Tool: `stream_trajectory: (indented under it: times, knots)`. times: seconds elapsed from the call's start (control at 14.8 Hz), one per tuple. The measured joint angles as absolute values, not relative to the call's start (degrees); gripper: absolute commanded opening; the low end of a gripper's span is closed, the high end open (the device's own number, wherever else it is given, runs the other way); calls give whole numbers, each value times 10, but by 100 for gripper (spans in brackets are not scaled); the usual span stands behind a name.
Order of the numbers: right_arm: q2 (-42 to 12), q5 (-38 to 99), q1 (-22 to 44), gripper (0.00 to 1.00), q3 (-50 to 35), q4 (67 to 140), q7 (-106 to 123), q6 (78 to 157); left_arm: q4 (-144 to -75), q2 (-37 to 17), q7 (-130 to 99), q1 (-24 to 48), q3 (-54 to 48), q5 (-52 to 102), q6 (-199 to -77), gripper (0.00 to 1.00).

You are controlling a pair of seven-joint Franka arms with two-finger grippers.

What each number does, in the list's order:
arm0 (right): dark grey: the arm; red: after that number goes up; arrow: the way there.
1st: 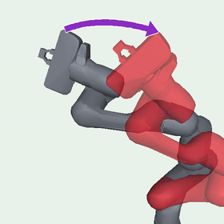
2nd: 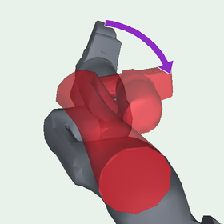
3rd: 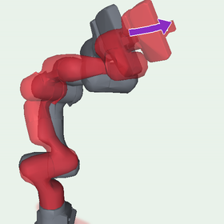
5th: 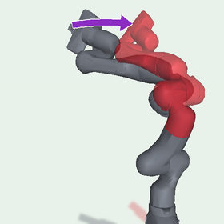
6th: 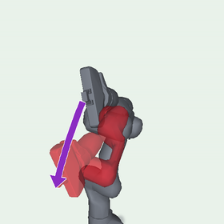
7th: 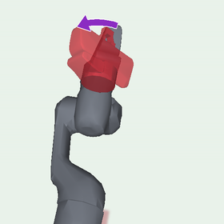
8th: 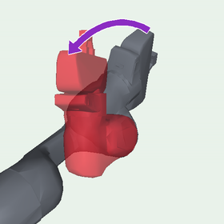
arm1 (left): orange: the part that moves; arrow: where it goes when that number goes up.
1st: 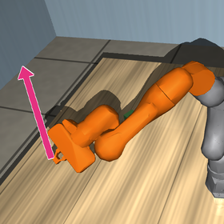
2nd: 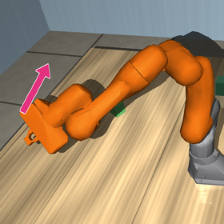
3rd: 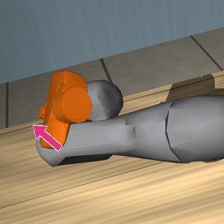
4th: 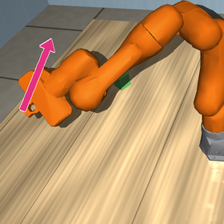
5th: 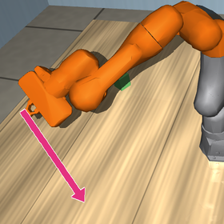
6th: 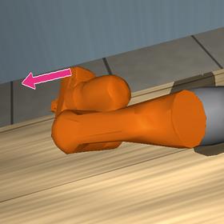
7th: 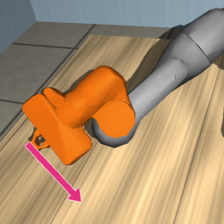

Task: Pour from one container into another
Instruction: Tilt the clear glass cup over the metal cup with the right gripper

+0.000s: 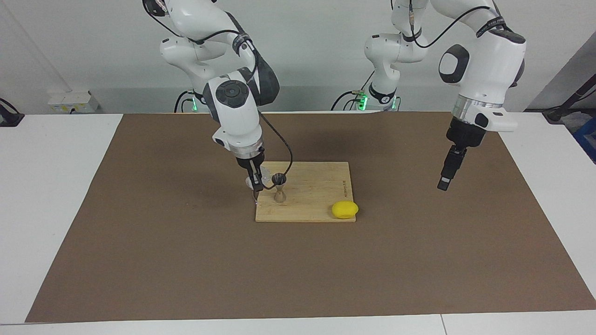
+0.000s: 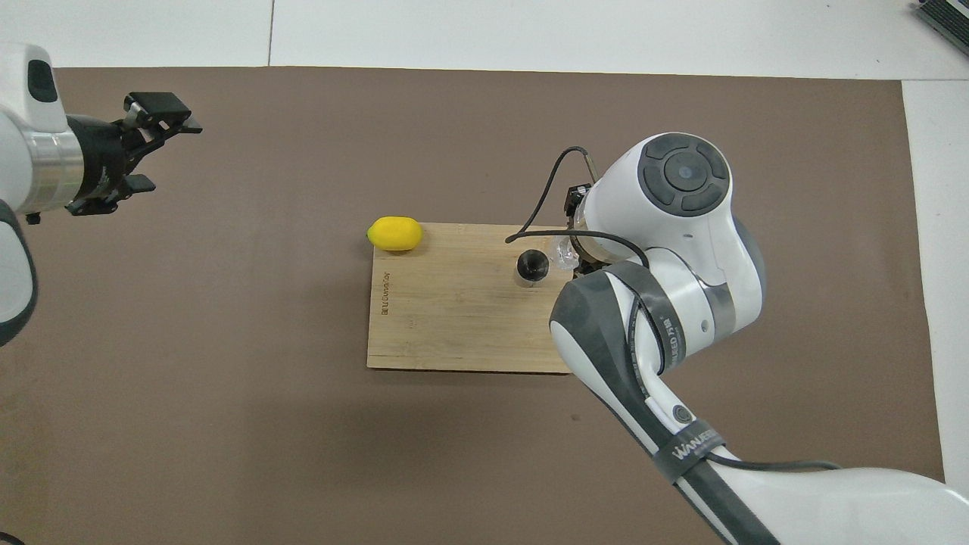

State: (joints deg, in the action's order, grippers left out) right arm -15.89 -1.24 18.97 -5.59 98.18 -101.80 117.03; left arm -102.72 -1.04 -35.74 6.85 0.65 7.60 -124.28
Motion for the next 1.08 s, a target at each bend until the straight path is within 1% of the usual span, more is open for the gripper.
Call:
stream_trajectory:
  times: [0.4,0.54,0.74,0.88,1.08]
  knots:
    - [-164,-43,200,3,-56,972,-1020,1171,-1013,7,-122,50,7,59,-1094,100]
    - [-165,-53,200,3,-56,972,-1020,1171,-992,10,-64,42,5,35,-1023,100]
    - [-168,-74,206,3,-56,972,-1020,1171,-945,13,-19,6,-23,29,-938,100]
    - [-170,-94,216,3,-56,972,-1020,1171,-926,15,-13,2,-29,29,-912,100]
    - [-170,-115,224,3,-56,972,-1020,1171,-924,23,-12,2,-30,29,-904,100]
